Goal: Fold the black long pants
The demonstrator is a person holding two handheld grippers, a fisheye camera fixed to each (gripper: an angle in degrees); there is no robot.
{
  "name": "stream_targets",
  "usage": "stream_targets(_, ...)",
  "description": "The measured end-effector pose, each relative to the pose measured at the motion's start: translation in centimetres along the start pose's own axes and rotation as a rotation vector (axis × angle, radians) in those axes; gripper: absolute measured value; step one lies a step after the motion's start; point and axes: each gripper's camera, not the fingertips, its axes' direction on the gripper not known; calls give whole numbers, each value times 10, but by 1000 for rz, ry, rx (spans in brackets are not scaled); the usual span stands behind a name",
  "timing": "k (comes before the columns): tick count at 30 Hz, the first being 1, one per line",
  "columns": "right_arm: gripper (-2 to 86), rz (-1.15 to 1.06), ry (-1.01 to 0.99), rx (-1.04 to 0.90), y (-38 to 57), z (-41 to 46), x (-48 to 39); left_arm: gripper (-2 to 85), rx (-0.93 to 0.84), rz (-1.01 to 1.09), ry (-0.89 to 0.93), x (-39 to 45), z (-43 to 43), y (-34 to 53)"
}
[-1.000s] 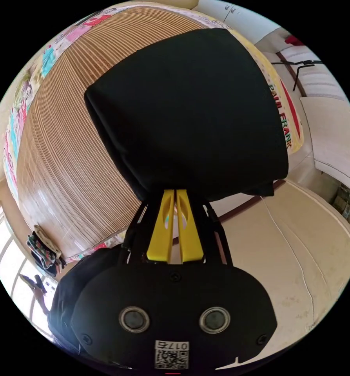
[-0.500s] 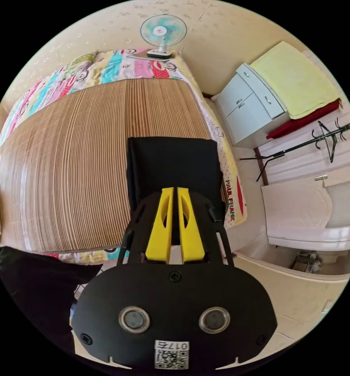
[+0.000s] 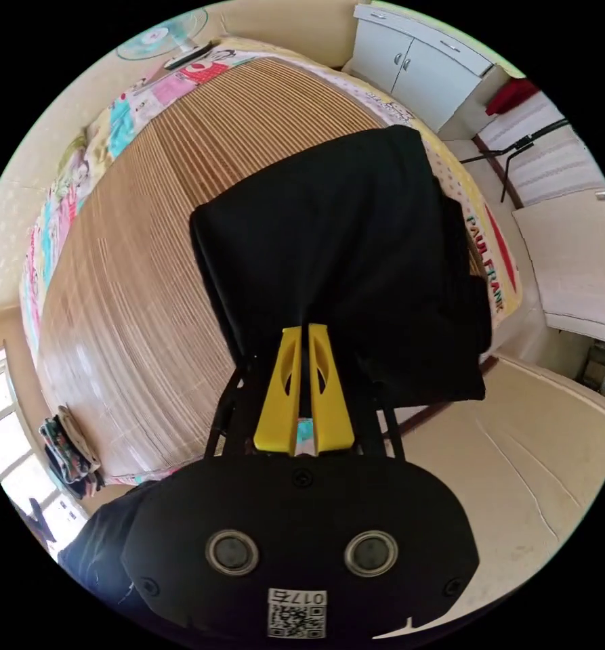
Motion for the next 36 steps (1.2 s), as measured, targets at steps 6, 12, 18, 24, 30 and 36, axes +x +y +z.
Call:
stream_targets(6,23,-47,-564,-42,34,16,-32,-10,150,-59,-33,-2,-25,-5)
stream_targets(12,12,-663,-526,-451,35,29,-138,-10,20,3,21,13,10,-24)
stream_targets(18,6,-560,-624,-472,-20,-2,-91,-10,-2,-39,5,4,26,-33)
stream_targets(24,10,9,-1157,-109,-98,-40,113,-10,10,-80,-14,-3,18,-39)
stream_targets(30,50,697,-1654,519,-88,-32,307,-10,29,-21,-43,7,7,-51)
stream_targets(36,94,1009,-1315,437,-84,-35,347,-10,-22,-29,-16,4,21,-57)
